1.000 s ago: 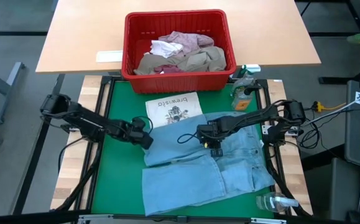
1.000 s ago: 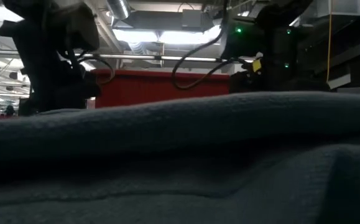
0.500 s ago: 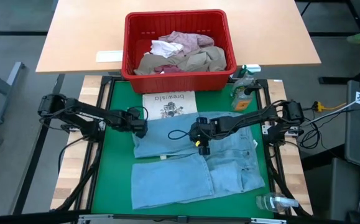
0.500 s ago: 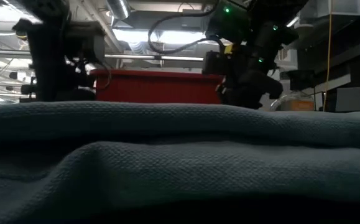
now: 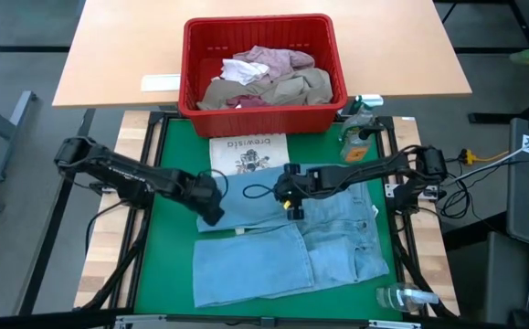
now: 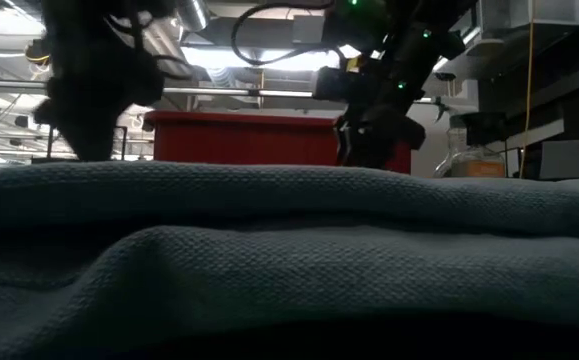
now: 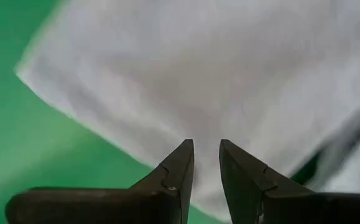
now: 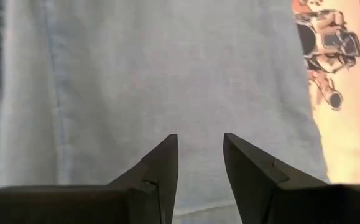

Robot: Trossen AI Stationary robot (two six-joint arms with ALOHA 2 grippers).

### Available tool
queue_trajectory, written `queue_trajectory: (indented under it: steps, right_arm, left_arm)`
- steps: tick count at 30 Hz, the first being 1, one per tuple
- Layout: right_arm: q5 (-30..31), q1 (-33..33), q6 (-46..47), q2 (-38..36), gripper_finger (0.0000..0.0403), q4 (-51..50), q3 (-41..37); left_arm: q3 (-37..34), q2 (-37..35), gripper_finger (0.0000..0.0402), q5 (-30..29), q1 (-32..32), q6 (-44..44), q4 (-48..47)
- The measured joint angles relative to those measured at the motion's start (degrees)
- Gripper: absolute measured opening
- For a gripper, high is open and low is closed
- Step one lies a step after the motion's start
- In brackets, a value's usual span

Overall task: Fold laundry
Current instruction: Fold the light blue pants

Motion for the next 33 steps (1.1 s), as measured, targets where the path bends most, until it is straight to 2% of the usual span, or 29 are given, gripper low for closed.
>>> queue_trajectory:
  steps: [4, 7, 10, 13, 19, 23, 33]
  right_arm:
    - [-0.02, -2.30, -0.02, 0.08, 0.0128, -1.21, 0.00]
    - [-0.02, -3.79, -0.02, 0.08, 0.0128, -1.42, 0.00]
    - [-0.13, -4.67, 0.11, 0.08, 0.0128, -1.93, 0.00]
    - [-2.57, -5.22, 1.66, 0.08, 0.0128, -3.16, 0.00]
    - [-7.79, -4.65, 3.29, 0.08, 0.0128, -2.95, -1.86]
    - [-8.17, -4.55, 4.82, 0.11, 0.0128, -2.65, -5.08]
    - [-7.76, -4.70, 6.41, 0.06, 0.0128, -2.39, -7.89]
  left_arm:
    - [0.00, 0.69, 0.0073, -0.68, -6.85, -7.79, 0.10]
    - [-0.07, 1.96, 0.0073, -4.34, -11.11, -12.71, 1.30]
    - [-1.02, 4.18, 0.0073, -7.39, -14.24, -15.82, 4.87]
    - [-1.96, 7.59, 0.0073, -7.45, -16.21, -16.86, 7.46]
    - [-1.98, 14.27, 0.0073, -5.27, -17.16, -17.84, 10.51]
    - [-1.80, 14.81, 0.0073, -2.47, -17.11, -14.76, 10.77]
    - [-1.95, 5.45, 0.0073, -4.68, -13.34, -12.66, 7.21]
